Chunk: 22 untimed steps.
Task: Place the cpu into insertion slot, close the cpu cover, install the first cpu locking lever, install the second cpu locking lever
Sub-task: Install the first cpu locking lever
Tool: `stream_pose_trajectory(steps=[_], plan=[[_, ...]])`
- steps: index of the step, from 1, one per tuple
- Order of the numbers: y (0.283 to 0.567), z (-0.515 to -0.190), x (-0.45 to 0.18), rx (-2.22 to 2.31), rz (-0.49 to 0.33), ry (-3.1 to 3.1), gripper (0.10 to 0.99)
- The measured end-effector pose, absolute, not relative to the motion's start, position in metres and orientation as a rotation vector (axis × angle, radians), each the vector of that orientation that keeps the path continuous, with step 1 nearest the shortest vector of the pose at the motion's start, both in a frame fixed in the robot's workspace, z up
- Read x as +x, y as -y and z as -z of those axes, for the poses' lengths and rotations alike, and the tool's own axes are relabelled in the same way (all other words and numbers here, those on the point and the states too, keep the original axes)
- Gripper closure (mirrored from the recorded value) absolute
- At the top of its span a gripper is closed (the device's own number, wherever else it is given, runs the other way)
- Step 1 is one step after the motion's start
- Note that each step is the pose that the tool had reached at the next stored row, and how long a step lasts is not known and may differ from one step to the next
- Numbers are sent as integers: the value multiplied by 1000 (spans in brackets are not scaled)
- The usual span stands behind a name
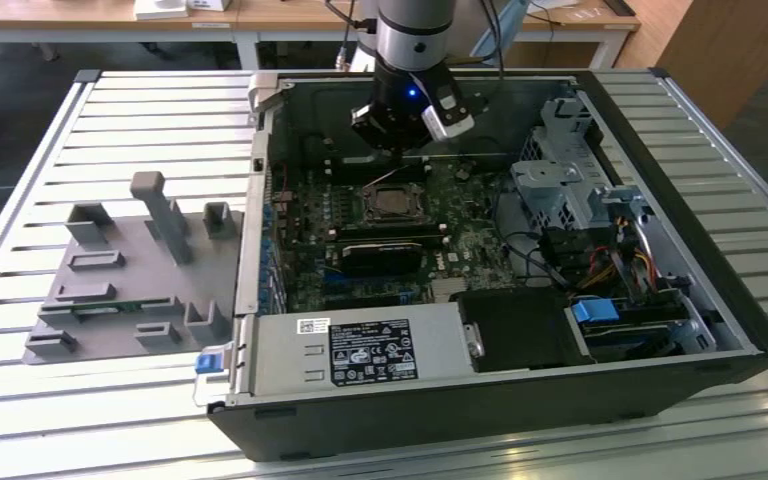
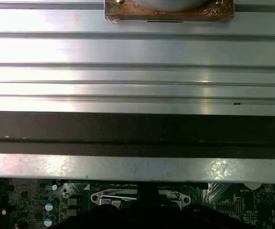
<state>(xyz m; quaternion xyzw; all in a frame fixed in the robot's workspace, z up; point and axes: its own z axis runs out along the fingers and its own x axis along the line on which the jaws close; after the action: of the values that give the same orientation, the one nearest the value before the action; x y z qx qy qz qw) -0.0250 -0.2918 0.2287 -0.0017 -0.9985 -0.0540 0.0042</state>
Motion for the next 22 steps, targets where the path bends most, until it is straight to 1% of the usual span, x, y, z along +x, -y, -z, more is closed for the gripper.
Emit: stream_pose_trajectory(steps=[22], plan=[[290,-217,-17,-5,169,3128,980]])
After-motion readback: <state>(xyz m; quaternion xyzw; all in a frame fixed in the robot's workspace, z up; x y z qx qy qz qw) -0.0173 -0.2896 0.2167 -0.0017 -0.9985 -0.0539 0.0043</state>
